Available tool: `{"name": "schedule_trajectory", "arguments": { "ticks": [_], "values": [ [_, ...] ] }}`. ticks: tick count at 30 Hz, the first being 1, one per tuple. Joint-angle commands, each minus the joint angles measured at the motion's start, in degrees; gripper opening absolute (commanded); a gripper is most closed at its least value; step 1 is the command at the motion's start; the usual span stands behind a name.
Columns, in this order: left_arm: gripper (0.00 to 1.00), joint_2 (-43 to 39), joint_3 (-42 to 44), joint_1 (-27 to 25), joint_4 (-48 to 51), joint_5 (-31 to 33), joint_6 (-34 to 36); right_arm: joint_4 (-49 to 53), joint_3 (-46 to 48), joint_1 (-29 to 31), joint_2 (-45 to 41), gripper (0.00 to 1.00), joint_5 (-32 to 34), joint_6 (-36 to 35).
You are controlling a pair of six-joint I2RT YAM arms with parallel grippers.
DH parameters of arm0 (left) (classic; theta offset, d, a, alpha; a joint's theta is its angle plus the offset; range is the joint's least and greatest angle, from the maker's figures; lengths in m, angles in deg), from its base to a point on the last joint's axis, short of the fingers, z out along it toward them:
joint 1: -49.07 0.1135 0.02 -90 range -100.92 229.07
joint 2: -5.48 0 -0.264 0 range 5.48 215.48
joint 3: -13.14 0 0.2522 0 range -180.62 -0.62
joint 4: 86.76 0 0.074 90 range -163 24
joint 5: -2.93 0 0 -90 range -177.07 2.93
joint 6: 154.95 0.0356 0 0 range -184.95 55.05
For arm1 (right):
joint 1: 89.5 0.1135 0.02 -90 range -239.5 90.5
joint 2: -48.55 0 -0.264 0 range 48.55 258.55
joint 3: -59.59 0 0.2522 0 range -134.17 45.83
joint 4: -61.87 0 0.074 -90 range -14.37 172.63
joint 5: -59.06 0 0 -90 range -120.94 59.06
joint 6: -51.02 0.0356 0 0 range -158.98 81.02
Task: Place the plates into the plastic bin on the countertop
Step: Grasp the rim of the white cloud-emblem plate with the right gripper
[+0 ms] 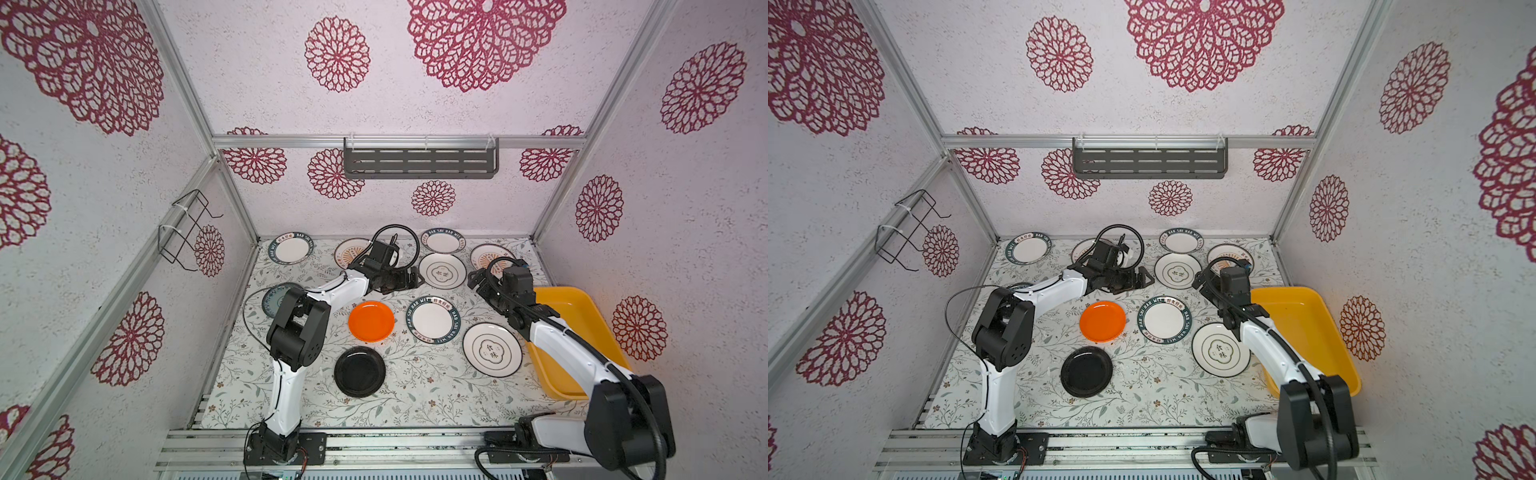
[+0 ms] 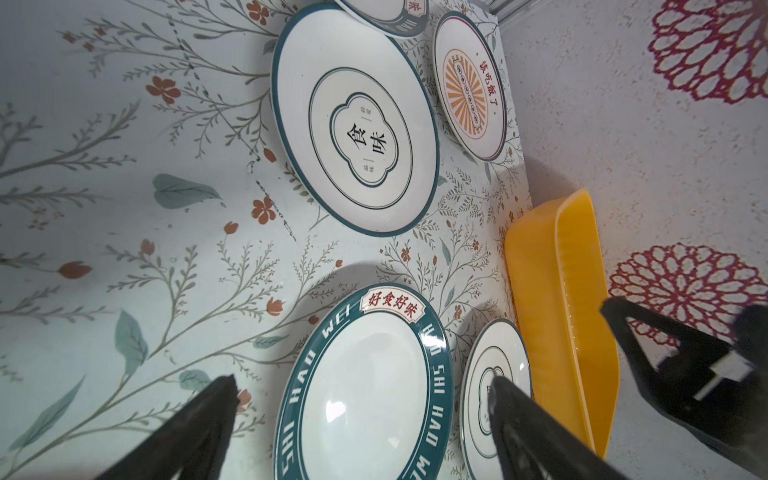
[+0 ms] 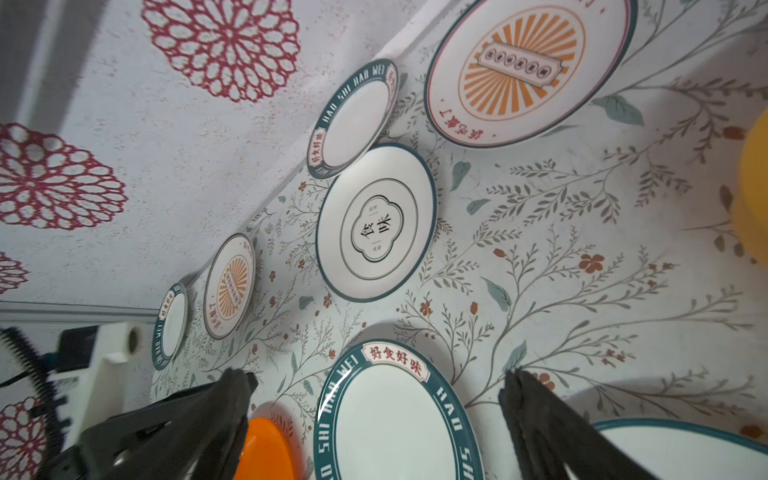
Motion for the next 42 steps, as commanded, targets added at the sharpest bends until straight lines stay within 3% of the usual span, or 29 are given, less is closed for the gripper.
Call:
{"name": "schedule_trajectory", "arguments": {
  "ticks": [1, 9, 14, 18, 24, 27, 31, 33, 35, 42],
  "values": [
    [0.97, -1.73, -0.64, 0.64, -1.75, 0.21, -0.25, -6.67, -2.99, -1.99, 5.04, 0.98, -6.17, 1.6],
    [0.97, -7.52, 0.55, 4.44, 0.03, 0.74, -0.36, -12.56, -9.38, -4.26, 21.22, 0.87, -11.06, 4.34],
    [0.97, -11.28, 0.32, 7.92, 0.95, 0.89, -0.78, -17.14, -13.37, -4.52, 30.17, 0.74, -13.93, 7.86],
    [0.97, -12.36, -0.47, 9.88, 2.55, 2.06, 0.25, -17.56, -16.36, -4.52, 35.12, 0.66, -13.26, 10.63],
    [0.97, -12.3, -2.42, 12.16, 4.19, 2.4, 0.58, -20.42, -17.35, -4.54, 38.77, 0.55, -11.23, 13.46],
    [0.97, -12.12, -2.87, 12.88, 4.48, 2.16, 0.24, -21.35, -17.71, -4.55, 40.35, 0.44, -11.57, 15.03],
    [0.97, -12.03, -2.82, 13.26, 4.5, 1.72, 0.08, -21.89, -17.56, -4.57, 41.65, 0.25, -11.46, 16.67],
    [0.97, -12.03, -2.62, 13.29, 4.78, 1.73, 0.08, -21.37, -17.27, -4.55, 42.01, 0.09, -11.11, 16.79],
    [0.97, -12.12, -2.11, 13.37, 4.67, 1.78, -0.07, -20.6, -17.12, -4.53, 42.12, 0.01, -10.96, 16.59],
    [0.97, -11.84, -1.5, 13.6, 4.45, 1.12, -0.33, -20.66, -12.08, -4.53, 37.55, 0.0, -10.32, 18.73]
  ]
}}
